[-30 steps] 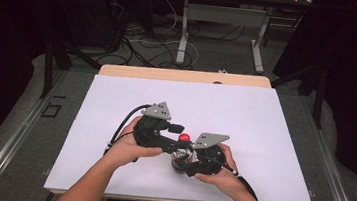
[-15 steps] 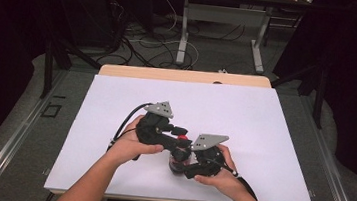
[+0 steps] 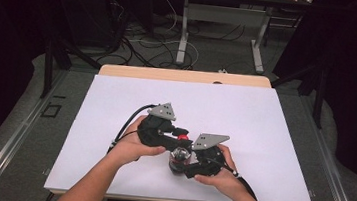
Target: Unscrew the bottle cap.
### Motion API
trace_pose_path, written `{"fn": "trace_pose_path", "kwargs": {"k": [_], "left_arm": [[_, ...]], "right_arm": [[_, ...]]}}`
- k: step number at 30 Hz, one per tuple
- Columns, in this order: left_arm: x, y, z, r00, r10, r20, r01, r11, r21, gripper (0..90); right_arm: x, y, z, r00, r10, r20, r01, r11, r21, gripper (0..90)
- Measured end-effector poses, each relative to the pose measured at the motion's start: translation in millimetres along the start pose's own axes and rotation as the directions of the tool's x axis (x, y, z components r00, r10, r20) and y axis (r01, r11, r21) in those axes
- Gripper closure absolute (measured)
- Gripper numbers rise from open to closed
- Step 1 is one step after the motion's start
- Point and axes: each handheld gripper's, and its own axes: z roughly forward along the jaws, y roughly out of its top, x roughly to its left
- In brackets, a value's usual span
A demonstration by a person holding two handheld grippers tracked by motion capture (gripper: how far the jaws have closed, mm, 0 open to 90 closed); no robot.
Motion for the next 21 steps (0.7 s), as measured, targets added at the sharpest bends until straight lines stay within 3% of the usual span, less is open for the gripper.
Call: {"fn": "trace_pose_path", "kwargs": {"k": [3,4,7,10,11,14,17,19,20,21], "left_arm": [[-6.4,0.5,0.4,0.9983,-0.024,-0.052,0.024,0.9997,-0.007,61.0],[-10.5,-0.1,2.5,0.9941,-0.045,-0.099,0.041,0.9985,-0.035,61.0],[-14.6,0.4,2.8,0.989,-0.061,-0.135,0.057,0.9976,-0.039,61.1],[-22.9,-0.2,7.6,0.9695,-0.094,-0.226,0.076,0.9932,-0.088,61.2],[-26.1,0.1,9.0,0.9607,-0.105,-0.257,0.082,0.9917,-0.099,61.2],[-33.3,2.5,11.7,0.9387,-0.142,-0.314,0.111,0.9872,-0.114,61.2],[-32.9,3.8,12.8,0.9389,-0.15,-0.31,0.118,0.986,-0.118,60.9],[-30.2,4.9,11.3,0.9466,-0.137,-0.292,0.113,0.9885,-0.1,60.2],[-28.7,5.2,9.9,0.9487,-0.133,-0.287,0.109,0.9894,-0.096,53.3],[-25.1,5.4,6.0,0.9616,-0.127,-0.243,0.106,0.9894,-0.099,48.6]], "right_arm": [[0.2,0.8,-0.1,0.9996,0.009,0.029,-0.009,1.0,-0.01,30.7],[0.1,1.1,-0.3,0.9993,0.016,0.035,-0.015,1.0,-0.011,30.7],[0.9,2.3,-1.2,0.9974,0.031,0.065,-0.03,1.0,-0.006,30.7],[2.3,3.3,-1.7,0.9947,0.043,0.093,-0.042,0.999,-0.003,30.7],[3.5,3.8,-1.4,0.9901,0.044,0.133,-0.043,0.999,-0.011,30.7],[4.0,4.6,-2.3,0.9859,0.045,0.161,-0.044,0.999,-0.013,30.6],[2.6,4.7,-3.5,0.9878,0.05,0.148,-0.049,0.999,-0.005,30.6],[1.6,3.8,-3.7,0.9892,0.051,0.137,-0.049,0.999,-0.013,30.5],[1.2,3.4,-3.1,0.9915,0.05,0.12,-0.049,0.999,-0.014,30.5],[1.1,3.3,-3.2,0.9925,0.054,0.11,-0.053,0.999,-0.012,30.5]]}}
